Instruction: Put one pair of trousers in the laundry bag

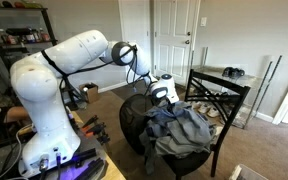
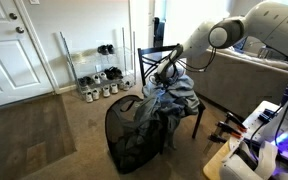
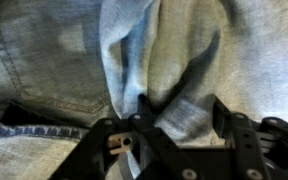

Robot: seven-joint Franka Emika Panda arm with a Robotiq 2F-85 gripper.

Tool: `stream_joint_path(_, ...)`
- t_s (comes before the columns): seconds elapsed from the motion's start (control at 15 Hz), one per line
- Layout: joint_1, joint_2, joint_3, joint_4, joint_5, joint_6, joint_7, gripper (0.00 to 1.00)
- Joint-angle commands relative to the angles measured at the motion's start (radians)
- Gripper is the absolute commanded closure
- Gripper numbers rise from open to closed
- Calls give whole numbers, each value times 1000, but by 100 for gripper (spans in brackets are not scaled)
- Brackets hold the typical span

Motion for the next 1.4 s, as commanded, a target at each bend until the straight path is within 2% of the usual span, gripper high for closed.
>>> stream_joint_path(0.0,32,3,-27,8,-22,12,54,66)
stream_joint_path(0.33,64,-32,-27,-42,-14,97,40,98)
stream_joint_path(0.53,85,-43,-34,-68,-6,153,38,100)
stream_joint_path(0.67,95,-62,-14,-112,3,252,12,99)
stream_joint_path(0.8,78,-83,66,-164,0,400,-55,99)
stream_joint_path(0.93,37,-94,188,-193,-38,517,-135,99)
stream_joint_path(1.0,9,-100,258,-212,-108,558,-152,99)
stream_joint_path(1.13,-21,-100,357,-242,-219,584,-168,99)
stream_joint_path(1.2,-29,-90,385,-221,-274,550,-168,99)
stream_joint_path(1.27,-56,-93,438,-259,-329,550,-182,99)
stream_joint_path(1.33,-64,-97,460,-272,-365,532,-183,99)
